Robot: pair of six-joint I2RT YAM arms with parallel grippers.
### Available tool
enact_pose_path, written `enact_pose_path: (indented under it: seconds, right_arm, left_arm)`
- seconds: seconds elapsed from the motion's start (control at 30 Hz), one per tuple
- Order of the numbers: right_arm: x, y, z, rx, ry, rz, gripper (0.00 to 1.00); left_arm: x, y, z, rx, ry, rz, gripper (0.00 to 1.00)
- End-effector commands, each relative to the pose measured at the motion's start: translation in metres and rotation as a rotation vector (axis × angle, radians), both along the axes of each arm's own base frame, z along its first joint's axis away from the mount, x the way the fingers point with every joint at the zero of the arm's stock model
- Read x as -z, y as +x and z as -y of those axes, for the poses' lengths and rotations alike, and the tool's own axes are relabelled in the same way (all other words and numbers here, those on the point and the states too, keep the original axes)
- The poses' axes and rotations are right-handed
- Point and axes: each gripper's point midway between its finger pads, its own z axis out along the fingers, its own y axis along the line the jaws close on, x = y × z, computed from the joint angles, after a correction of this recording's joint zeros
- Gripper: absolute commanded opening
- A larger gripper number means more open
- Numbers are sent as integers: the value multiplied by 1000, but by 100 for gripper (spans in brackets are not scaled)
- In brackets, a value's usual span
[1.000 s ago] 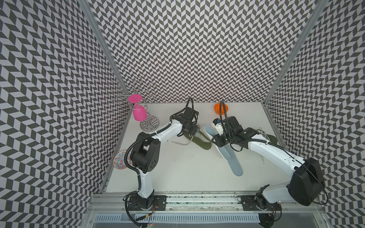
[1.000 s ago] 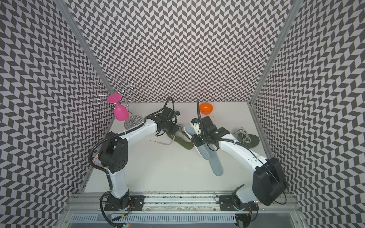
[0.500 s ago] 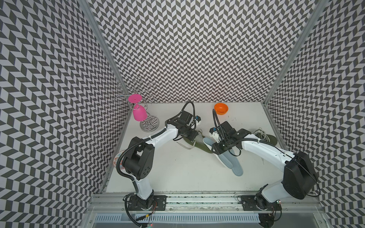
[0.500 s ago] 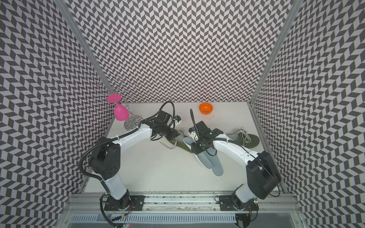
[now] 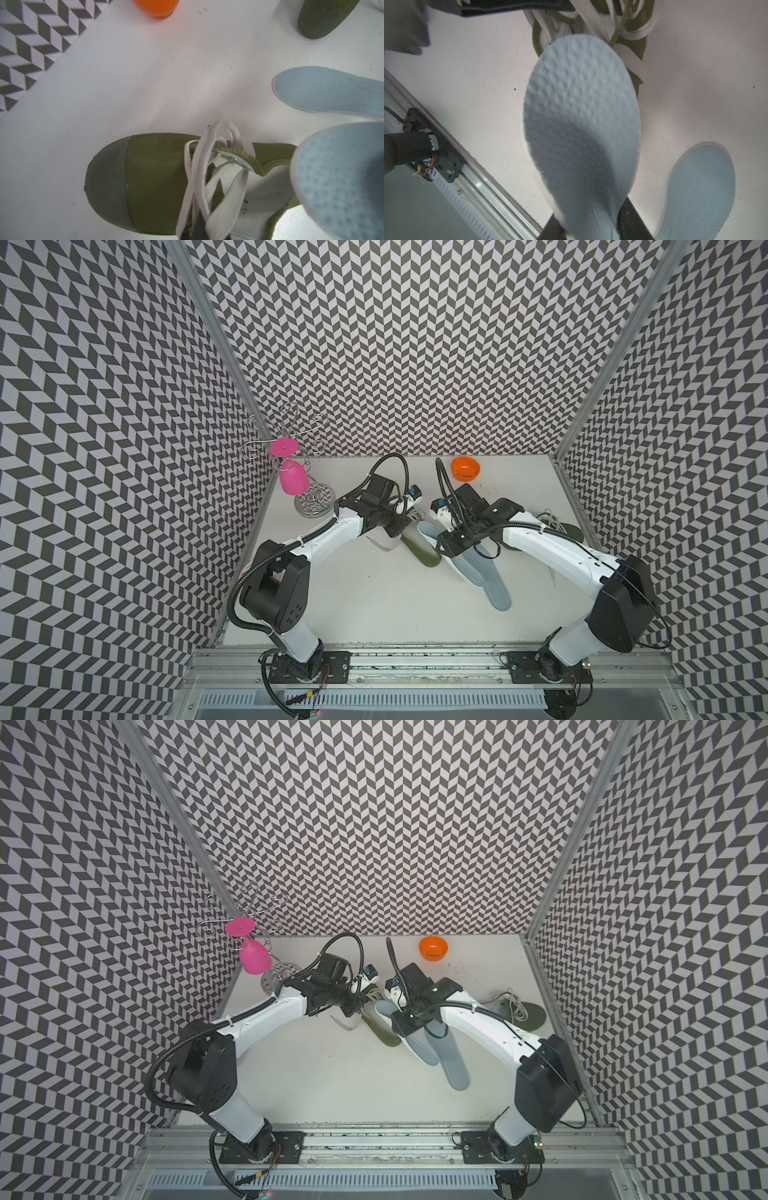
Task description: Insert the insole into the shoe
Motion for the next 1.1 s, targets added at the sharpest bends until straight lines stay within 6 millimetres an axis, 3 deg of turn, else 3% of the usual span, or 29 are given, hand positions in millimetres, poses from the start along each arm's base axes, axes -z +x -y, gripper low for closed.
enact_pose_path:
  seconds: [0.0,0.23,0.77,0.93,1.07]
  right_arm:
    - [7,-10,-5,-27,10,-46,37]
    - [20,-16,-12,-11,60,-93,37]
    - [2,-18,-44,-9,236,-144,37]
    - [22,-12,-39,19,179,-153,36]
    - [25,-2,-37,42,174,-133,36]
  left_arm:
    - [-44,8,17,87,-97,148,4]
    - [-42,7,19,79,-110,124,2]
    - [-46,12,18,4,-79,134,2]
    - [-52,9,19,4,-91,121,2]
    - [-50,3,19,16,-80,113,2]
